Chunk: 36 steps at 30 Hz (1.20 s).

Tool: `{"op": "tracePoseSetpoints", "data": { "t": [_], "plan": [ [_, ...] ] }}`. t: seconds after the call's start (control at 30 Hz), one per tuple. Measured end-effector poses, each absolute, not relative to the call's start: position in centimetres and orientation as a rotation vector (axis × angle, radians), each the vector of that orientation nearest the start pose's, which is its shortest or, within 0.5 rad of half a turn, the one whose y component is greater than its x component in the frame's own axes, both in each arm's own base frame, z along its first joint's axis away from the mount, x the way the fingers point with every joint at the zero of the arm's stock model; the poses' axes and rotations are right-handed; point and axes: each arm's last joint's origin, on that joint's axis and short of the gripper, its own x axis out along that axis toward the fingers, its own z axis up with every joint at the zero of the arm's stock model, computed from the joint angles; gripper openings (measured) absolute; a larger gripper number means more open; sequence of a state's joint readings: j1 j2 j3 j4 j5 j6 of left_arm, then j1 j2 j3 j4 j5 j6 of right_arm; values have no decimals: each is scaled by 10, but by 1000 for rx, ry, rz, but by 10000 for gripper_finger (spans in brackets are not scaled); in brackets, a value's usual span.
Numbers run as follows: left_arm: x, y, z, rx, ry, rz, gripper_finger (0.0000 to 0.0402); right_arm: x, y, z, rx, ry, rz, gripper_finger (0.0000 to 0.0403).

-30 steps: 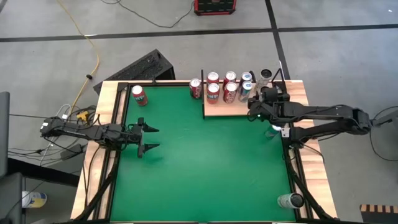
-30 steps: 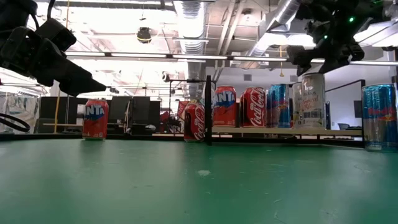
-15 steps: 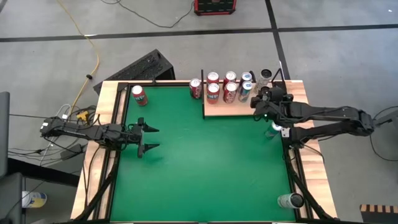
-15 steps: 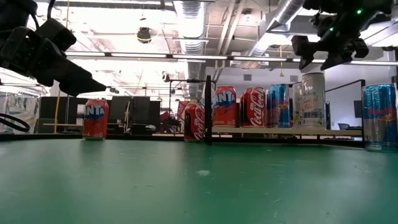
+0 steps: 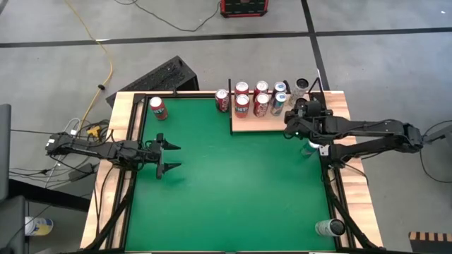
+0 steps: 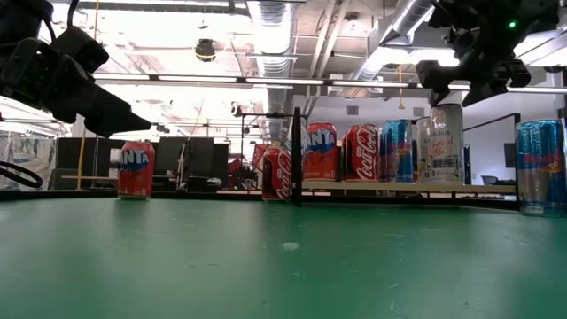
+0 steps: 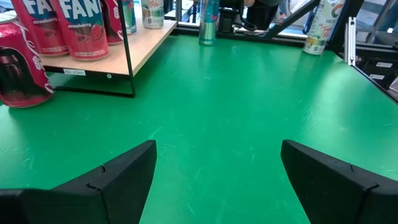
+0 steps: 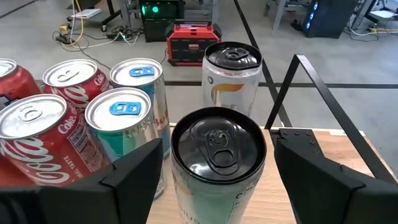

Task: Place canned beverage on shelf
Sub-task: Put the left yellow soda can on the shelf aligned with the other yellow soda can

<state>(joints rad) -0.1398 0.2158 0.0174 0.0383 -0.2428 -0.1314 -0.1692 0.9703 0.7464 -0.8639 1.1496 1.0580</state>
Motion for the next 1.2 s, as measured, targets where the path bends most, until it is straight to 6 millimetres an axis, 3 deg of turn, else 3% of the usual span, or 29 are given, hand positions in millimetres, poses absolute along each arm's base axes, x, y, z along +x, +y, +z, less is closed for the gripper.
{"op": "tracePoseSetpoints", "data": {
  "t": [0.23, 0.67, 1.03, 1.2],
  "plan": [
    [109, -8, 155, -101, 151, 113, 330, 154, -53, 255, 259, 316, -1507, 334],
    [109, -8, 155, -101, 150, 113, 330, 154, -52, 255, 268, 334, -1486, 381],
    [109, -8, 155, -101, 150, 113, 330, 150, -49, 227, 291, 299, -1513, 368],
    [109, -8, 155, -101, 150, 113, 330, 151, -47, 227, 275, 277, -1506, 334]
  ]
}}
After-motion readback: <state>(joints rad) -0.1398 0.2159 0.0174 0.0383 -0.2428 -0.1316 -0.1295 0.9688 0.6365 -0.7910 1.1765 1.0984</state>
